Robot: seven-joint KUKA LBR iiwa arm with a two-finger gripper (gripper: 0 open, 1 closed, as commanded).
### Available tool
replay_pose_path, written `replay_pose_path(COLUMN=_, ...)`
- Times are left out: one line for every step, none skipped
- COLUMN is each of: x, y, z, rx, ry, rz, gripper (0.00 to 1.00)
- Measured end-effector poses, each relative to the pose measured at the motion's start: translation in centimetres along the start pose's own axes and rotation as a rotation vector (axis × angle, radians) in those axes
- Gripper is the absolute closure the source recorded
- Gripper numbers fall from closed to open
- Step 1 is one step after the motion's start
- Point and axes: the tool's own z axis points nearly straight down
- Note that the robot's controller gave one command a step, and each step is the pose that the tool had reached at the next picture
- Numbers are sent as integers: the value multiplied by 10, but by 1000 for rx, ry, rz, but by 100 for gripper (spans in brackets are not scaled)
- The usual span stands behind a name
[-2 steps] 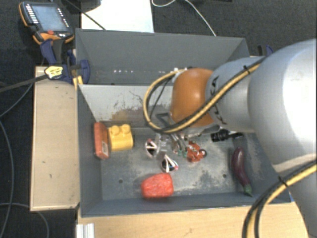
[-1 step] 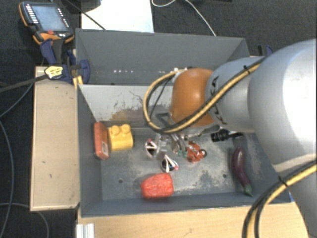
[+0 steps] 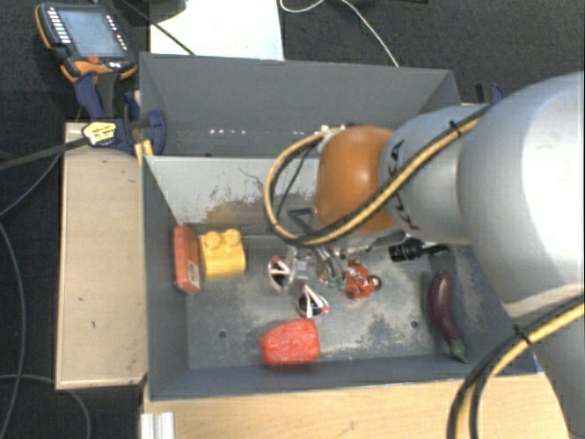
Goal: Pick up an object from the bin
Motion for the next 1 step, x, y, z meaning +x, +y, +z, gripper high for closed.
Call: replay_pose_path(x=0, y=0, z=0, rx=0, ry=0, rz=0, gripper=100)
